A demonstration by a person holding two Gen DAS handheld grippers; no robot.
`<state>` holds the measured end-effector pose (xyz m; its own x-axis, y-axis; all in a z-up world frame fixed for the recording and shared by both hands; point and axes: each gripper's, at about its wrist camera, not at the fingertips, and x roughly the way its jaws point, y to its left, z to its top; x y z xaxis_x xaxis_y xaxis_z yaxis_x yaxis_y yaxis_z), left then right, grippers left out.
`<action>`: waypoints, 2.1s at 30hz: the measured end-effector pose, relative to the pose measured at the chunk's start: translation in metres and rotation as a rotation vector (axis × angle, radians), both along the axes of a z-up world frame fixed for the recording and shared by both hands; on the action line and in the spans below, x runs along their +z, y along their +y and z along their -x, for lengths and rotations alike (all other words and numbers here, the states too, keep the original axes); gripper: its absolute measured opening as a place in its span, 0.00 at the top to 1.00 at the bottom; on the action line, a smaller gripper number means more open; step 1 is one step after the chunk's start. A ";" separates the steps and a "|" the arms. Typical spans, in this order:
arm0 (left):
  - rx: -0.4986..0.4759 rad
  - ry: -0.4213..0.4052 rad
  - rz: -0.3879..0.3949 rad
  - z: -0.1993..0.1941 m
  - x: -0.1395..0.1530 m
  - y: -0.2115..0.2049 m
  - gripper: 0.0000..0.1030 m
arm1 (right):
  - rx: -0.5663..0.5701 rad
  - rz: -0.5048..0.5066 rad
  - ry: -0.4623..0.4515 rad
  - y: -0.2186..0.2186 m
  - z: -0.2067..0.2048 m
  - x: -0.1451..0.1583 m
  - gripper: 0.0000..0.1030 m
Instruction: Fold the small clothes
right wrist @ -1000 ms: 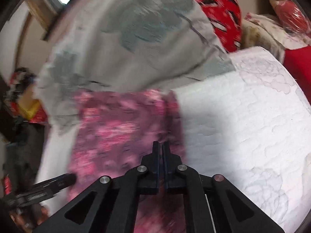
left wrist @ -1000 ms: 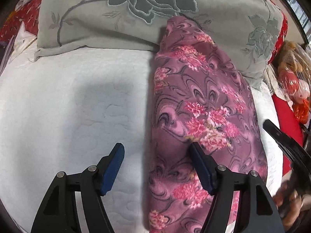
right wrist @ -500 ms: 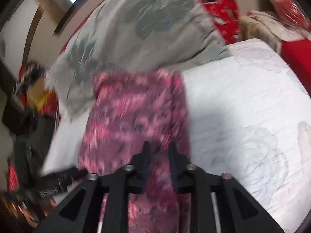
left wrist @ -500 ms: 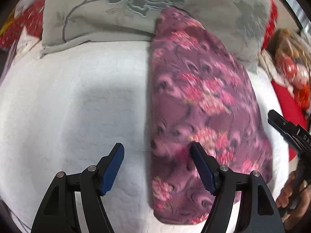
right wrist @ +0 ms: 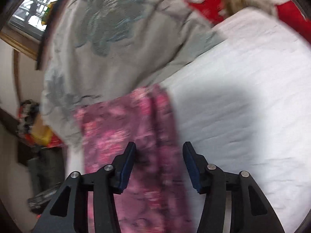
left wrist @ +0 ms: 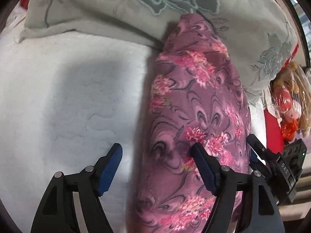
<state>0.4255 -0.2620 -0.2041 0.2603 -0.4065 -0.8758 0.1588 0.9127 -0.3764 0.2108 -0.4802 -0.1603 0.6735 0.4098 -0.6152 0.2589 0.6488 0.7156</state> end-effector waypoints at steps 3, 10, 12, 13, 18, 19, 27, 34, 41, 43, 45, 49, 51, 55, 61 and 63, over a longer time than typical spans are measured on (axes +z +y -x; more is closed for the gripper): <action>-0.015 -0.016 -0.014 0.003 -0.001 -0.006 0.28 | 0.045 0.056 -0.013 0.010 -0.001 0.003 0.45; -0.014 -0.017 -0.023 0.002 -0.001 -0.016 0.28 | 0.128 0.200 0.021 0.028 -0.011 0.011 0.44; -0.013 -0.016 -0.025 0.002 -0.001 -0.018 0.29 | 0.137 0.247 0.028 0.035 -0.015 0.013 0.44; -0.012 -0.015 -0.026 0.002 -0.001 -0.020 0.29 | 0.138 0.265 0.030 0.037 -0.016 0.014 0.44; -0.036 -0.019 -0.021 0.005 0.004 -0.026 0.37 | 0.141 0.318 0.021 0.044 -0.015 0.019 0.57; -0.045 -0.024 -0.027 0.007 0.005 -0.028 0.39 | 0.144 0.340 0.018 0.047 -0.015 0.021 0.60; -0.074 -0.063 -0.072 0.014 0.012 -0.032 0.49 | 0.129 0.430 0.019 0.053 -0.009 0.032 0.77; -0.104 -0.074 -0.091 0.016 0.017 -0.028 0.49 | 0.079 0.422 0.046 0.048 -0.007 0.039 0.73; -0.098 -0.073 -0.079 0.013 0.018 -0.024 0.49 | -0.045 0.348 -0.056 0.030 -0.009 0.057 0.72; -0.097 -0.092 -0.079 0.013 0.022 -0.021 0.49 | -0.019 0.361 0.016 0.036 -0.025 0.045 0.71; -0.097 -0.110 -0.081 0.010 0.026 -0.019 0.49 | 0.007 0.357 0.084 0.040 -0.038 0.032 0.71; -0.095 -0.143 -0.098 -0.004 0.037 -0.015 0.49 | 0.015 0.307 0.042 0.040 -0.045 0.032 0.93; -0.077 -0.151 -0.110 -0.013 0.037 -0.016 0.49 | 0.011 0.342 -0.031 0.040 -0.041 0.047 0.94; -0.067 -0.105 -0.147 -0.019 0.022 -0.023 0.48 | -0.025 0.372 0.052 0.029 -0.043 0.031 0.97; -0.106 -0.085 -0.095 -0.005 0.025 -0.008 0.48 | -0.045 0.269 0.027 0.012 -0.017 0.031 0.77; -0.112 -0.047 -0.044 0.003 0.020 -0.002 0.47 | -0.041 0.175 0.017 0.000 -0.002 0.028 0.49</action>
<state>0.4222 -0.2638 -0.1836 0.2562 -0.3967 -0.8815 0.2776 0.9037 -0.3260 0.2132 -0.4804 -0.1318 0.6764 0.2680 -0.6860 0.2988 0.7515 0.5882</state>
